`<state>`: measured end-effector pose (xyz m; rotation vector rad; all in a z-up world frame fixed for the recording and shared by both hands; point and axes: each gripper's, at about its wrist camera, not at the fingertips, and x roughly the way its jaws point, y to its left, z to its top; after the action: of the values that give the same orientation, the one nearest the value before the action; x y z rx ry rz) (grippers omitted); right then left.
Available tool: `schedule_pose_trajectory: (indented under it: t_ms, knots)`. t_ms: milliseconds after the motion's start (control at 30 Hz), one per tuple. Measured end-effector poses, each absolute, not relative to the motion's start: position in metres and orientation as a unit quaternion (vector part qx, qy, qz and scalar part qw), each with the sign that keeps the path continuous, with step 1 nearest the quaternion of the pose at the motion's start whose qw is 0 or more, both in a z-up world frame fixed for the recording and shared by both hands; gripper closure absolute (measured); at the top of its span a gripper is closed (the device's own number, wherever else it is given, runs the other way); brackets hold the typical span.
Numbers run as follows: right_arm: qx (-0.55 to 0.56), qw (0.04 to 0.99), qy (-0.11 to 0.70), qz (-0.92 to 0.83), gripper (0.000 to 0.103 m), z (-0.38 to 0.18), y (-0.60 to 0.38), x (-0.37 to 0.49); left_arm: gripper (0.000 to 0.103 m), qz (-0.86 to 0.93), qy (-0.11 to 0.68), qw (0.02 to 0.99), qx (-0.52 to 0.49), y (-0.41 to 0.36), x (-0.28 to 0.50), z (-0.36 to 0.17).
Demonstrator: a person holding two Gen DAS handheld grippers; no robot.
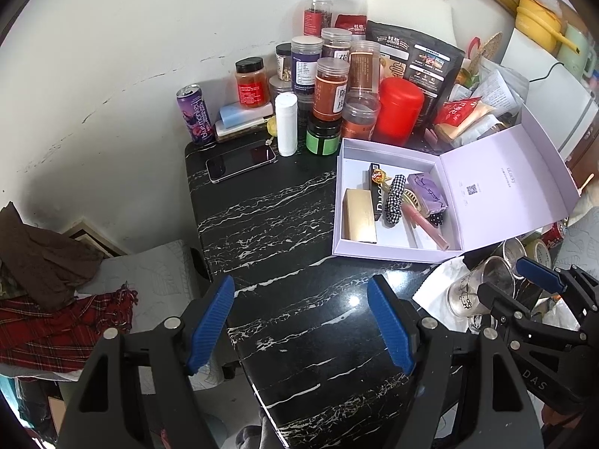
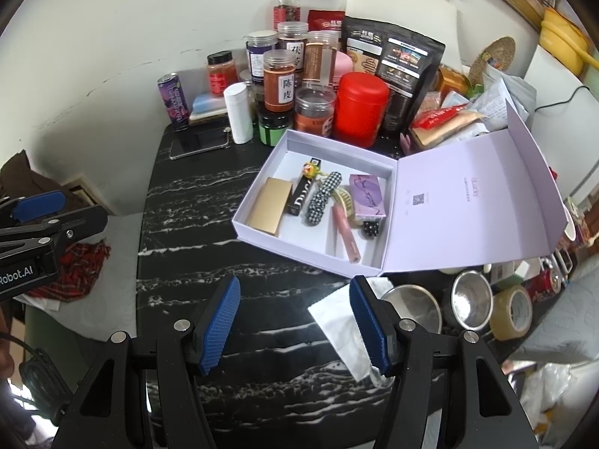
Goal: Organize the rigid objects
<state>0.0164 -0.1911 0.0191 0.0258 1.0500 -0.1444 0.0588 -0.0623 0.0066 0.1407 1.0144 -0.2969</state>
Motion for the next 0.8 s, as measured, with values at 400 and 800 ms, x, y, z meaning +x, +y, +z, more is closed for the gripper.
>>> schedule_pose_trajectory:
  t_ms: [400, 800]
  knots:
    - [0.012, 0.861, 0.503, -0.073, 0.042, 0.0184, -0.1939, 0.0145, 0.03, -0.147, 0.465, 0.869, 0.083, -0.0686, 0.0524, 0.0126]
    - [0.01, 0.862, 0.501, -0.075, 0.042, 0.0193, -0.1939, 0.0129, 0.029, -0.15, 0.466, 0.868, 0.081, -0.0689, 0.0517, 0.0135]
